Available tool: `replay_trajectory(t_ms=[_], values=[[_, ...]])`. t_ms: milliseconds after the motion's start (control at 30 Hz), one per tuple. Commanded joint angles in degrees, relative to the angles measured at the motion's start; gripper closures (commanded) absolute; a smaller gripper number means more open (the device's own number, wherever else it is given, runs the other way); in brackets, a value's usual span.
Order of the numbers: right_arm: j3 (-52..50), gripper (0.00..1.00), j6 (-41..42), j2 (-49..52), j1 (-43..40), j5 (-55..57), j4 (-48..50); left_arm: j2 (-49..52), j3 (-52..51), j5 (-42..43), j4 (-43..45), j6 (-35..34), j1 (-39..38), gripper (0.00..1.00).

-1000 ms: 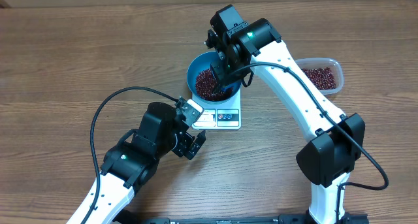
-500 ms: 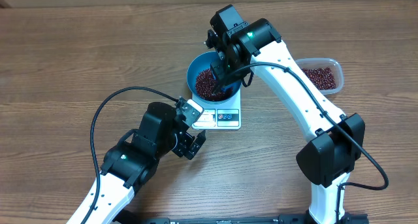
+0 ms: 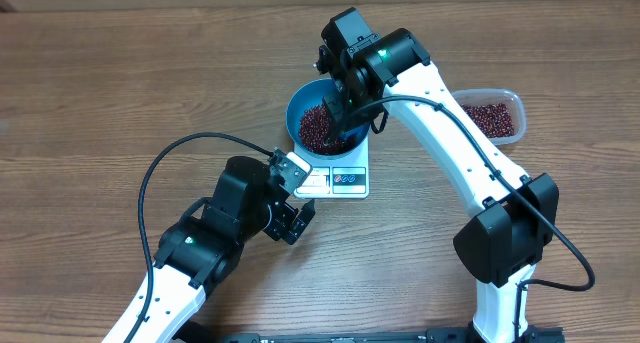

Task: Scoop item into bowl and weigh 150g on scale
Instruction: 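Tilt the blue scoop with the right gripper, pouring beans into the bowl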

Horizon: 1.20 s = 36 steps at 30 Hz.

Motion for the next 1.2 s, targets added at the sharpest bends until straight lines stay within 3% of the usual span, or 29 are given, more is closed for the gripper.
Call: replay_trajectory(t_ms=[0,667,1167], values=[[1.90,0.96,0.46,-2.62,0.70,1.29,0.15,0.37,-0.37,-0.22,0.04,-0.55,-0.39,0.01],[1.88,0.96,2.14,-2.62,1.55,1.36,0.61,0.37,-0.37,-0.22,0.02,-0.55,-0.39,0.00],[1.90,0.96,3.26,-2.62,1.86,7.32,1.03,0.37,-0.37,-0.22,0.04,-0.55,-0.39,0.00]])
